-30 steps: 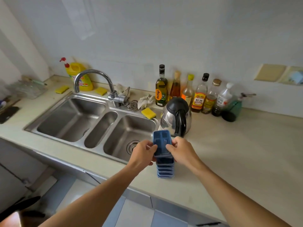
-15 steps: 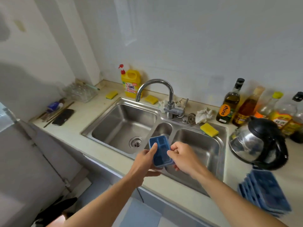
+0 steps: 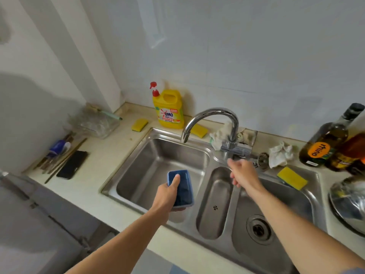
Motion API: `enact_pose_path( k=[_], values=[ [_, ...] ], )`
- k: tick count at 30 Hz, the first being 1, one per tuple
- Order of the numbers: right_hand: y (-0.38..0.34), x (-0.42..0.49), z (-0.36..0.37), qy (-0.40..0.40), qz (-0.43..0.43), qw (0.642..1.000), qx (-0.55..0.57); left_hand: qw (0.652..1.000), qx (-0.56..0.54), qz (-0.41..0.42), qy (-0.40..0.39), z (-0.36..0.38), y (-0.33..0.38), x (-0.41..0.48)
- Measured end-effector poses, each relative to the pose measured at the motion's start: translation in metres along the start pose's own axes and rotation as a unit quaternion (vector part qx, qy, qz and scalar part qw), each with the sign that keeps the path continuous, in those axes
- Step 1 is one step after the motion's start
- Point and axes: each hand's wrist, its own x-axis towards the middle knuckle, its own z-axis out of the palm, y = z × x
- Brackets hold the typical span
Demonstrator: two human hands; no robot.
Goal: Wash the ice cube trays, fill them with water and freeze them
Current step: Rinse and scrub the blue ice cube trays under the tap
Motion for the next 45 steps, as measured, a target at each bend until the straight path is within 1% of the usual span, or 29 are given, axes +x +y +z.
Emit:
enact_pose_path(
  k=[2,4,7,12,18,21,25,27,29,31,32,33,34,35,37,38,39,41,43,45],
  values=[
    [0.005,0.051,-0.013,0.069,0.025,0.997,-0.031,1.0,0.012,-0.01,0.0,-0.002,0.008,0.03],
    [0.01,0.093,-0.025,0.11,0.055,0.991,-0.059,1.0,0.023,-0.016,-0.003,-0.002,0.015,0.057],
    [0.012,0.135,-0.032,0.119,0.098,0.984,-0.088,1.0,0.003,-0.03,0.002,0.002,0.023,0.083],
    [0.024,0.174,-0.03,0.089,0.128,0.972,-0.176,0.999,0.004,-0.047,-0.016,0.007,0.035,0.113],
    [0.035,0.181,-0.018,0.12,0.095,0.954,-0.259,0.997,0.027,-0.05,-0.046,0.01,0.047,0.146],
    [0.037,0.182,-0.017,0.141,0.122,0.953,-0.239,0.996,0.036,-0.062,-0.058,0.013,0.053,0.161],
    [0.031,0.175,-0.016,0.142,0.151,0.958,-0.196,0.993,0.044,-0.08,-0.071,0.013,0.06,0.177],
    [0.03,0.166,-0.016,0.171,0.171,0.958,-0.153,0.991,0.049,-0.083,-0.089,0.013,0.061,0.183],
    [0.024,0.151,-0.012,0.21,0.18,0.948,-0.159,0.989,0.057,-0.084,-0.105,0.012,0.063,0.19],
    [0.012,0.132,-0.002,0.243,0.164,0.94,-0.176,0.986,0.052,-0.095,-0.126,0.011,0.067,0.195],
    [0.005,0.121,0.007,0.247,0.144,0.944,-0.166,0.985,0.044,-0.101,-0.137,0.011,0.069,0.195],
    [-0.003,0.11,0.02,0.232,0.119,0.954,-0.148,0.983,0.044,-0.098,-0.148,0.011,0.072,0.197],
    [-0.011,0.099,0.036,0.199,0.095,0.966,-0.137,0.982,0.05,-0.092,-0.159,0.011,0.075,0.198],
    [-0.019,0.087,0.055,0.151,0.074,0.976,-0.136,0.98,0.05,-0.092,-0.168,0.011,0.077,0.199],
    [-0.036,0.065,0.094,0.029,0.052,0.991,-0.12,0.976,0.013,-0.117,-0.186,0.014,0.081,0.199],
    [-0.045,0.057,0.113,-0.024,0.042,0.993,-0.109,0.973,0.002,-0.126,-0.193,0.015,0.083,0.197],
    [-0.053,0.051,0.128,-0.06,0.034,0.992,-0.104,0.971,-0.002,-0.128,-0.204,0.015,0.085,0.195],
    [-0.063,0.046,0.149,-0.079,0.028,0.991,-0.107,0.966,0.004,-0.124,-0.226,0.015,0.087,0.194],
    [-0.069,0.047,0.157,-0.066,0.042,0.991,-0.105,0.96,0.004,-0.13,-0.249,0.011,0.088,0.196],
    [-0.071,0.048,0.159,-0.062,0.059,0.993,-0.078,0.949,-0.011,-0.151,-0.275,0.007,0.088,0.198]
  ],
)
